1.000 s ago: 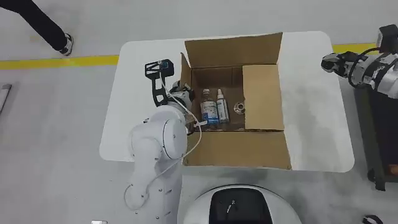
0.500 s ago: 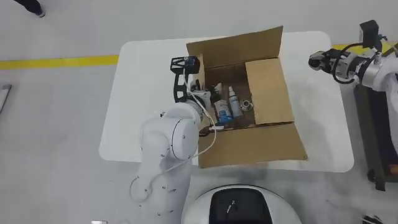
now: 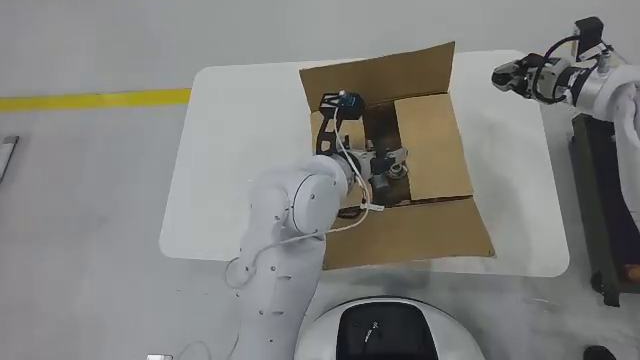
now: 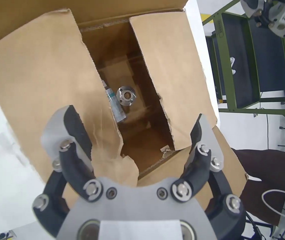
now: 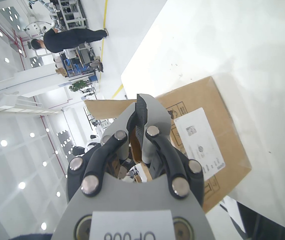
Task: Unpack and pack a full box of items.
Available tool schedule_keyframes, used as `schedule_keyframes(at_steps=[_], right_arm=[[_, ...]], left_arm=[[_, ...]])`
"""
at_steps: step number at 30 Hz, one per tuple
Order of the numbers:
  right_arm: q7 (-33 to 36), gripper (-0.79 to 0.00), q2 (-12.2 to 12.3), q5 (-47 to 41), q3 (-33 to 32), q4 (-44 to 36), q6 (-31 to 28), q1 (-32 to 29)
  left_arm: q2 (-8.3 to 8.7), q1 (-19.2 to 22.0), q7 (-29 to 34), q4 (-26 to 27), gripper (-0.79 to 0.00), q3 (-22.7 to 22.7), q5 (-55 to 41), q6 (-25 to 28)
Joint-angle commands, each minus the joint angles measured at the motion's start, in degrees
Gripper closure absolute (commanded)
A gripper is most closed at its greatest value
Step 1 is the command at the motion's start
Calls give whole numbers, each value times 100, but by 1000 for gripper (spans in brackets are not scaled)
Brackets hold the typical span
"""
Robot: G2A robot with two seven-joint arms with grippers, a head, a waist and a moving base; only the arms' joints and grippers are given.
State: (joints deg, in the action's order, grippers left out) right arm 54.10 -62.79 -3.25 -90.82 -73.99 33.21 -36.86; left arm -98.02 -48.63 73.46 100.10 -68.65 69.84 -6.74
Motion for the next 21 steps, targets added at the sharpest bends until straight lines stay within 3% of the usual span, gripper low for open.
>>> schedule_keyframes(at_steps=[1, 12, 21], right_arm=[[-70, 0, -32, -78, 235, 255, 29, 311], [-265, 0, -261, -256, 1423, 1756, -26, 1798], [701, 0, -365, -33, 2204, 2634, -782, 2503]], left_arm=[[9, 18, 11, -76, -785, -14, -70, 11], [94, -41, 69, -311, -785, -109, 77, -66], [153, -59, 86, -187, -785, -203, 79, -140]])
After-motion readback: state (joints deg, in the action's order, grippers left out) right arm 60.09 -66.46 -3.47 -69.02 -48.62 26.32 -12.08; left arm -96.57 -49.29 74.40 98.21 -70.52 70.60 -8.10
